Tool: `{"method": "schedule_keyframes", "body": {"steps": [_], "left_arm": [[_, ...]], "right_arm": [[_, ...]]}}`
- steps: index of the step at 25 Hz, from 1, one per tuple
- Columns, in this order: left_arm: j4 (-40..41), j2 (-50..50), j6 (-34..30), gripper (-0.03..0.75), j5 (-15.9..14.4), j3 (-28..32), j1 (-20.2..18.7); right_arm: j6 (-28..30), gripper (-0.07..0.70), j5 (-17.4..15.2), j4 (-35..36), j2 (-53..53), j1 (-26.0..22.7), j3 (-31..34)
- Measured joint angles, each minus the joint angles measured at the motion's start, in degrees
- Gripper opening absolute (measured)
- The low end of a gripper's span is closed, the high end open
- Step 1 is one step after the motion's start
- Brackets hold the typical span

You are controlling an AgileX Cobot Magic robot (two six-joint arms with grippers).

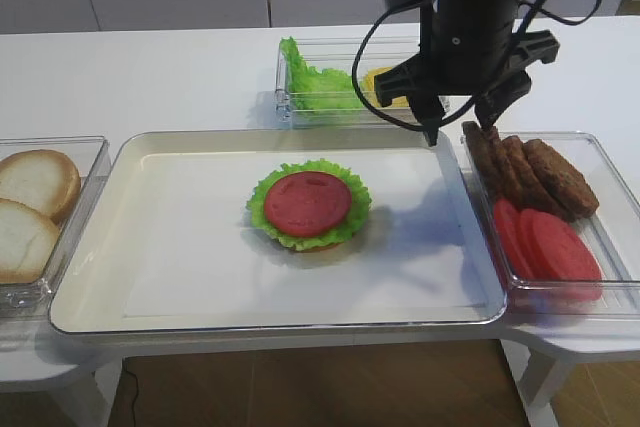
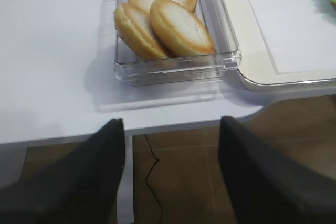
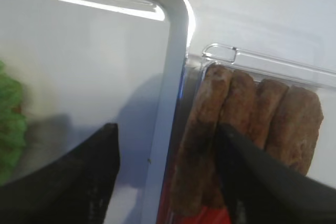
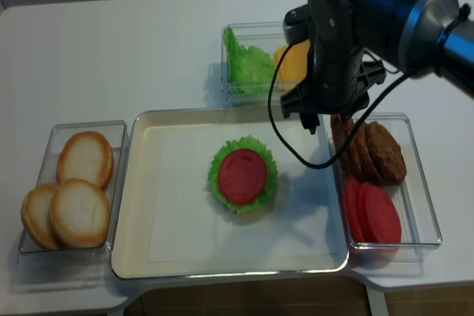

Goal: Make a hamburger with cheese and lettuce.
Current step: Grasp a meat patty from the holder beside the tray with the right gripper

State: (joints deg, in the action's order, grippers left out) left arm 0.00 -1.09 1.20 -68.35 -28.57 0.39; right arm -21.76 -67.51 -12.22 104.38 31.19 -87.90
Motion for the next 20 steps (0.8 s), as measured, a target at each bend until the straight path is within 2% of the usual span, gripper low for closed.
{"method": "schedule_keyframes", "body": {"steps": [10,14,20], "left_arm": [[0.0,0.0,0.0,0.423,0.0,0.0,0.0],[0.0,0.0,0.0,0.423,0.0,0.0,0.0],[0.0,0.0,0.0,0.423,0.0,0.0,0.0]], "right_arm": [[0.0,0.422,-1.6,-1.3,1.7,0.0,-0.5],[0.0,0.345,-1.8,-1.9,1.8,0.1,-0.5],[0.0,0.173,-2.3,-2.7,1.8,0.1,-0.5]]}}
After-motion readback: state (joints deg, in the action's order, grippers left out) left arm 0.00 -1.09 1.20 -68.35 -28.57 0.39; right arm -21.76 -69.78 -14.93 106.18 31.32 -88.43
